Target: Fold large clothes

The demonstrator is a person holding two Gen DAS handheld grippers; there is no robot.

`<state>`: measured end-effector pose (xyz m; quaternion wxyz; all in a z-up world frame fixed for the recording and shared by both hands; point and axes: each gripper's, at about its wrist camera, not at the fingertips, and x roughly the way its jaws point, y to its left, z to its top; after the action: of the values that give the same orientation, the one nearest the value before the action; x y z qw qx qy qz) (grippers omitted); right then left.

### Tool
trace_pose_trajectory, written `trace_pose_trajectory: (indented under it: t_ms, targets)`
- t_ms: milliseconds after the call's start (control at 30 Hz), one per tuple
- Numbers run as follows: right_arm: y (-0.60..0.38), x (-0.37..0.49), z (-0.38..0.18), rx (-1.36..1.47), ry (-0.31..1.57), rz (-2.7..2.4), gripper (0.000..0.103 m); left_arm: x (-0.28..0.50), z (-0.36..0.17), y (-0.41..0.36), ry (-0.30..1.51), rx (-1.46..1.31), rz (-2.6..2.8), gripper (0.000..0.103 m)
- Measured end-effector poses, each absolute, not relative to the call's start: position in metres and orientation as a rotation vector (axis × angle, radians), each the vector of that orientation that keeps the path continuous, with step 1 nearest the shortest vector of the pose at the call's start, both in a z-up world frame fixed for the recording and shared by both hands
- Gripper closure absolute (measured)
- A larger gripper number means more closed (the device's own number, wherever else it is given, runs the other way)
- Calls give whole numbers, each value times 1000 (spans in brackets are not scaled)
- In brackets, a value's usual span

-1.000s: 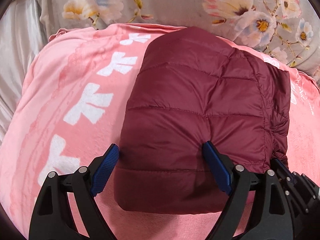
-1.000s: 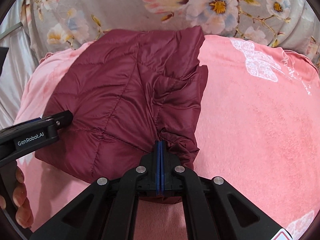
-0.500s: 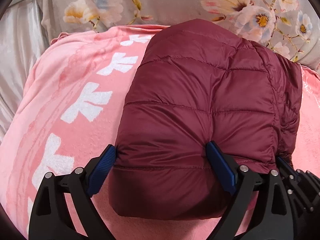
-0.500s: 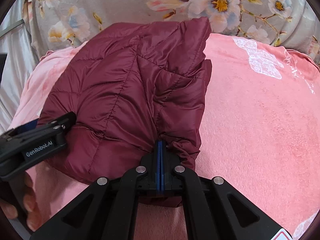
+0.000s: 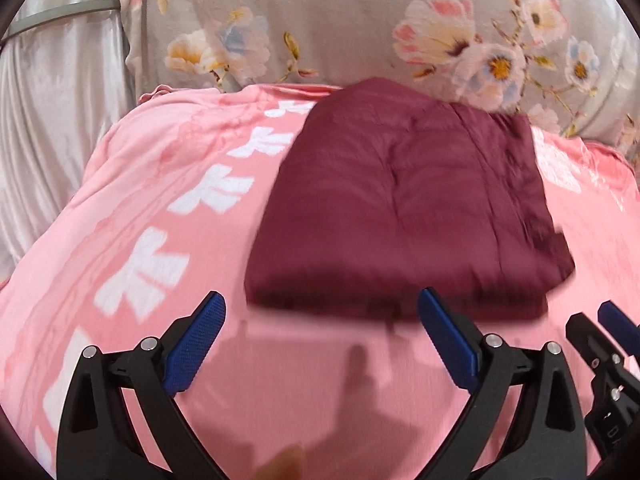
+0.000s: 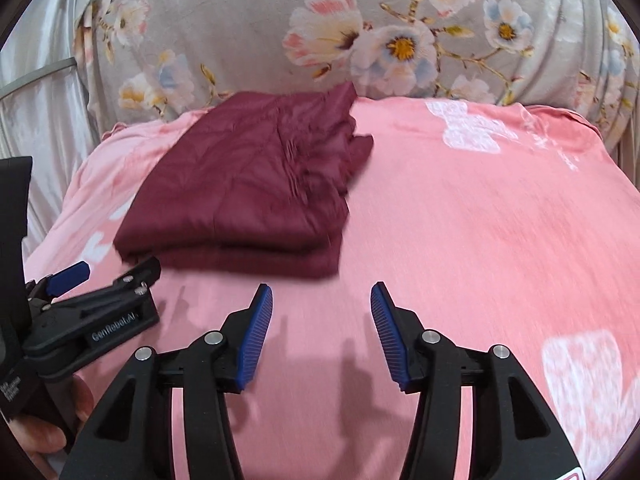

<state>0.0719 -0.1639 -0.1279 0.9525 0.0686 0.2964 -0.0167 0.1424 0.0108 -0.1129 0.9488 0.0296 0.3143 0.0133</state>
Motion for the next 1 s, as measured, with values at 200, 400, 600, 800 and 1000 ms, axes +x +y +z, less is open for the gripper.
trace_pose_trajectory:
  t_ms: [200, 400, 600, 800, 1000]
  targets:
    - [-162, 50, -139, 122, 631, -48, 49, 109, -127, 5, 663, 73, 15, 8]
    - [-155, 43, -141, 73, 624, -64, 46, 92, -132, 4, 658, 66, 12, 8]
    - [-158, 46, -144, 88, 644, -81, 46, 86, -132, -4, 632, 99, 9, 8]
    - [-162, 46, -146, 95, 648, -84, 46, 87, -133, -5, 635, 97, 5, 8]
    - [-159, 46, -146, 81, 639, -91, 46, 86, -134, -5, 636, 105, 1, 8]
